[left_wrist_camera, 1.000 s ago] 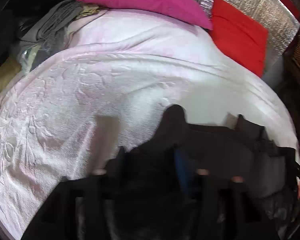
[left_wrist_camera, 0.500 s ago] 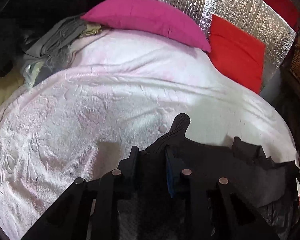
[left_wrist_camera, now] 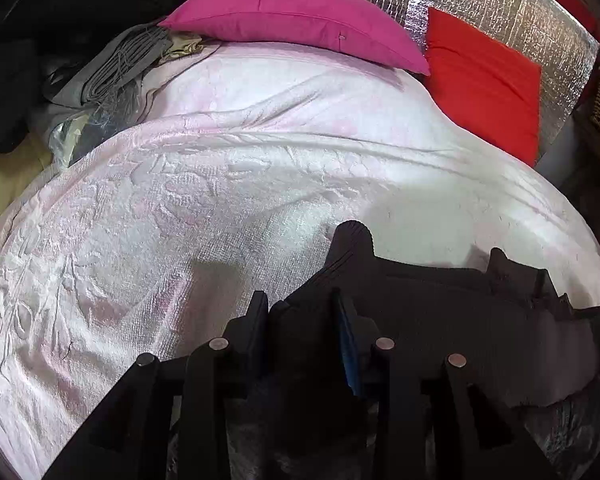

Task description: Fold large clothes

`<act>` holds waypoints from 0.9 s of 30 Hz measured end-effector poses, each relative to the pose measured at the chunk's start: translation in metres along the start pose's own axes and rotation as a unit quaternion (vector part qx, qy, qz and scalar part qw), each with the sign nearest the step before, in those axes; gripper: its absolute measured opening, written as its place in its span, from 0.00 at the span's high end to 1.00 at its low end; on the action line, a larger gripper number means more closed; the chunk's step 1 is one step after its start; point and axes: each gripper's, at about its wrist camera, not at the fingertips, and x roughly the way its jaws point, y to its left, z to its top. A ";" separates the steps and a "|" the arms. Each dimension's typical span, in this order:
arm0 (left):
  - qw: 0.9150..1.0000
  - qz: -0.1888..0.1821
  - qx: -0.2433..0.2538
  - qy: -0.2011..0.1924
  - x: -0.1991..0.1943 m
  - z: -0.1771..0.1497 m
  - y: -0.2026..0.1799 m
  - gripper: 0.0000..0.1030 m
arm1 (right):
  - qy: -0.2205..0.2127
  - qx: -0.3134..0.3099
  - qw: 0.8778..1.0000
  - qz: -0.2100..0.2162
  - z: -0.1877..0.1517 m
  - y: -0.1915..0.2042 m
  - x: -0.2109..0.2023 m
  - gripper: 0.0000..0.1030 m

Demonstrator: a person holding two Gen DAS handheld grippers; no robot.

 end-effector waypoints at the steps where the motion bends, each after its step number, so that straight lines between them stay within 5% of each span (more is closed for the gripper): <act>1: 1.000 0.002 0.003 -0.001 0.000 -0.001 -0.001 0.66 | 0.005 -0.016 1.000 -0.007 -0.002 0.005 0.003 0.15; 3: 1.000 0.003 0.006 -0.005 -0.001 -0.001 -0.003 0.66 | 0.015 -0.044 0.999 -0.015 -0.006 0.016 0.013 0.18; 5: 1.000 0.004 0.004 -0.009 -0.002 0.000 -0.002 0.69 | 0.030 -0.095 0.993 -0.057 -0.014 0.031 0.029 0.41; 6: 1.000 0.002 0.001 -0.013 -0.004 0.000 -0.002 0.70 | 0.035 -0.113 0.989 -0.091 -0.017 0.036 0.035 0.70; 7: 1.000 0.000 -0.003 -0.018 -0.006 0.001 -0.001 0.71 | 0.031 -0.116 0.987 -0.103 -0.019 0.037 0.036 0.80; 14: 0.998 0.002 -0.005 -0.055 -0.017 0.007 -0.005 0.71 | -0.075 -0.102 0.987 -0.104 -0.007 0.042 -0.008 0.87; 19: 1.000 0.011 -0.012 -0.004 0.007 0.003 0.000 0.70 | -0.025 -0.059 0.989 -0.129 -0.012 0.008 0.029 0.87; 27: 1.000 0.019 -0.008 -0.009 -0.003 -0.001 -0.001 0.61 | -0.006 -0.006 0.998 -0.070 -0.009 -0.013 0.020 0.85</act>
